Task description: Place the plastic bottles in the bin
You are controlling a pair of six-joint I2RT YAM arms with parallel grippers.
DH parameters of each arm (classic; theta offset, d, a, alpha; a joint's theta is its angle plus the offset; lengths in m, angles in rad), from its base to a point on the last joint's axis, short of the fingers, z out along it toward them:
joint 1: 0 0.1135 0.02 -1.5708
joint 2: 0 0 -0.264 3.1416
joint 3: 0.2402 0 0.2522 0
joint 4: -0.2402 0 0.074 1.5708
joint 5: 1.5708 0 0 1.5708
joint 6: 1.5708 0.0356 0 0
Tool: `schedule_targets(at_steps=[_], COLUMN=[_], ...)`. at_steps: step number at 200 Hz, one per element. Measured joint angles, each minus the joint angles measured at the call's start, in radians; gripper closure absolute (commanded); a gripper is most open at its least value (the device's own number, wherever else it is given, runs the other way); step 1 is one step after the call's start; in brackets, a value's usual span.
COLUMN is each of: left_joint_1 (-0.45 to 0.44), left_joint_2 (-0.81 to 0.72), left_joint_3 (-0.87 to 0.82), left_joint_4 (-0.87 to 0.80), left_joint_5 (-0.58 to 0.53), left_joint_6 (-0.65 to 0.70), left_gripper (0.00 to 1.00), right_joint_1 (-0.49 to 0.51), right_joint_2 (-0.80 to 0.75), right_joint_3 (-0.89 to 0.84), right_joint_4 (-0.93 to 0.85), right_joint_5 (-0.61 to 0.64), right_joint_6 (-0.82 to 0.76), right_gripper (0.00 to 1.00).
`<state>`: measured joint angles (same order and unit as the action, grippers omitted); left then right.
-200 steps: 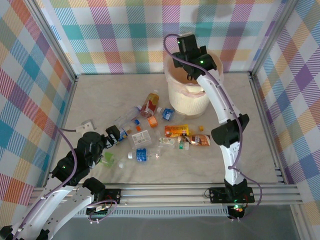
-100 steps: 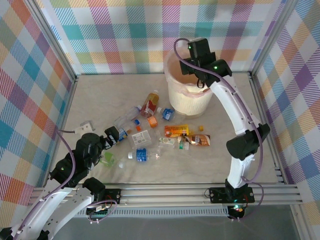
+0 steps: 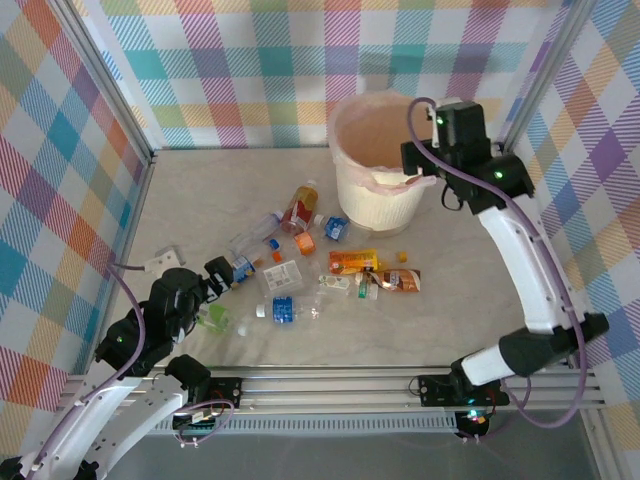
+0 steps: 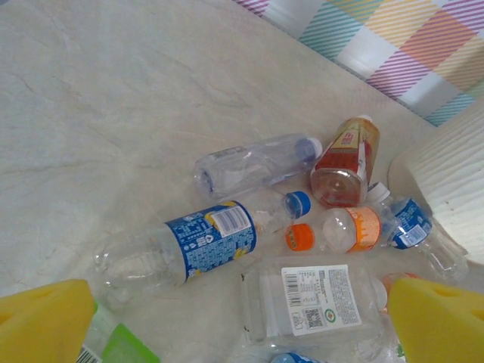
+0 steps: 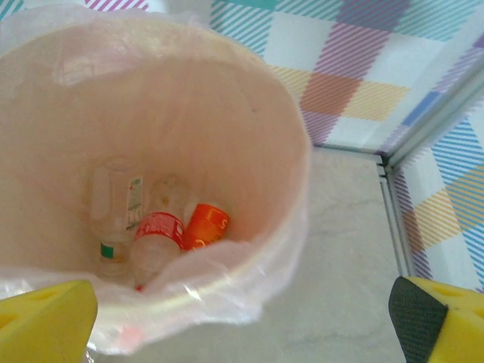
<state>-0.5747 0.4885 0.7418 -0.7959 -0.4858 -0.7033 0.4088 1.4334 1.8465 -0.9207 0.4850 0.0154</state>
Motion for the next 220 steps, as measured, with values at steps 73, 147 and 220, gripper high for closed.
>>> schedule_targets(at_steps=[73, 147, 220], left_joint_1=[0.0, 0.0, 0.055], left_joint_2=[0.051, 0.091, 0.192], left_joint_3=[0.026, -0.183, -0.269], left_joint_4=[-0.229, -0.231, -0.055], left_joint_5=[-0.024, 0.026, 0.067], left_joint_6=[-0.211, -0.425, -0.449], left_gripper=[0.0, 0.0, 0.0], right_joint_1=[-0.003, 0.003, 0.011], right_joint_2=[-0.308, -0.509, -0.549], right_joint_3=[-0.289, -0.565, -0.697], right_joint_4=[-0.092, -0.119, -0.113], right_joint_5=[-0.07, -0.272, -0.315], right_joint_6=[0.111, 0.295, 0.356], right_gripper=[0.0, 0.0, 0.0])
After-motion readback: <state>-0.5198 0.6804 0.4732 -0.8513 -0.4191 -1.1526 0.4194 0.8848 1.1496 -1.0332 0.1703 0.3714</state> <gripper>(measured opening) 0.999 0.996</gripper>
